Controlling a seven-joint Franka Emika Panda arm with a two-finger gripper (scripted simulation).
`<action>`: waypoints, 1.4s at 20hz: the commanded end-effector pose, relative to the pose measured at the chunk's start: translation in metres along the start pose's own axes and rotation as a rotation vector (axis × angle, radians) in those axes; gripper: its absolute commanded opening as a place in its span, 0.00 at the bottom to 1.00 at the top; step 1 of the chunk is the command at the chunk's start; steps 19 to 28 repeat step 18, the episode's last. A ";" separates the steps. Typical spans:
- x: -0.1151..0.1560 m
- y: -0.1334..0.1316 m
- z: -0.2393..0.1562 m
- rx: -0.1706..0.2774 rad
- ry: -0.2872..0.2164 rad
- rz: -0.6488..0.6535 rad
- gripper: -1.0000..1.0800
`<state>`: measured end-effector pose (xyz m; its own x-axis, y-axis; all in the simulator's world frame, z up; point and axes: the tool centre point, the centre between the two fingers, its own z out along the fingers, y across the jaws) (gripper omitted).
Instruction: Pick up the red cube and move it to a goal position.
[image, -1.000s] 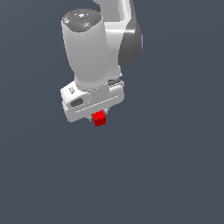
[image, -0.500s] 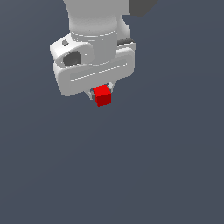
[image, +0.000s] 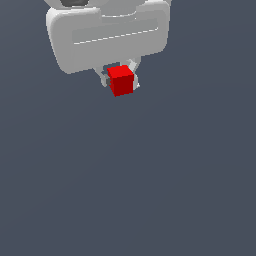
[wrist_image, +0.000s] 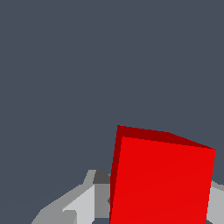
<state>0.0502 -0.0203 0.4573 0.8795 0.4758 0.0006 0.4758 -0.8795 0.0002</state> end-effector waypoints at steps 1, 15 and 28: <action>0.002 -0.002 -0.014 0.000 -0.001 0.000 0.00; 0.007 -0.005 -0.045 0.000 -0.001 0.001 0.00; 0.007 -0.005 -0.046 0.000 -0.001 0.001 0.00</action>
